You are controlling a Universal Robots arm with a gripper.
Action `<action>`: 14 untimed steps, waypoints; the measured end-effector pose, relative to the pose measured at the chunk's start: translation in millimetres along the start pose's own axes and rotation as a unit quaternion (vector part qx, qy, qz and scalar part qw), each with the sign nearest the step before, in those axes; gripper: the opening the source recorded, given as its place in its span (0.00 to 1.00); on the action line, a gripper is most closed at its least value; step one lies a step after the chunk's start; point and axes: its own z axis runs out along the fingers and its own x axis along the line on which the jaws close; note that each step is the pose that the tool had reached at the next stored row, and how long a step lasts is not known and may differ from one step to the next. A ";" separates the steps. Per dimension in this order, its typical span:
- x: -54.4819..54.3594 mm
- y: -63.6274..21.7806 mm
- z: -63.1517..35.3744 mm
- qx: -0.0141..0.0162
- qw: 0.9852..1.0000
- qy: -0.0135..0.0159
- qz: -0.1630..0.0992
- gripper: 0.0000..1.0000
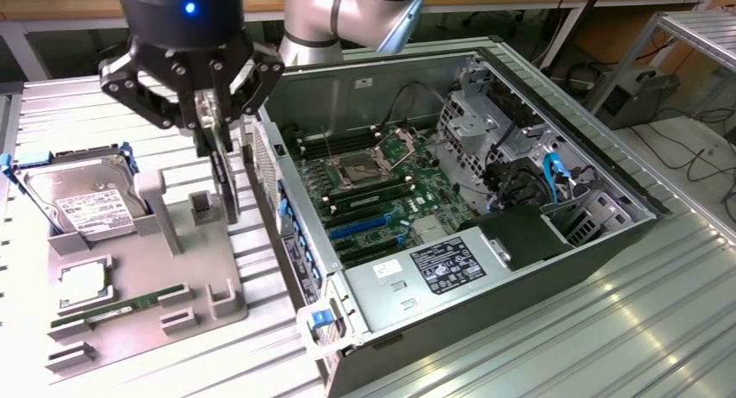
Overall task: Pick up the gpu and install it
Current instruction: 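Pick up the gpu and move the gpu toward the slot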
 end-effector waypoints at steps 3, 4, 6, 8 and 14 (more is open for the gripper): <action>-13.6 -2.2 -15.4 0.000 1.000 0.003 0.000 0.26; -18.0 -2.9 -19.9 0.000 1.000 0.004 0.000 0.26; -31.4 -5.4 -33.0 0.000 1.000 0.007 0.000 0.26; -40.7 -6.9 -39.9 0.000 1.000 0.008 0.000 0.26; -68.0 -9.2 -44.5 -0.001 1.000 0.009 0.001 0.26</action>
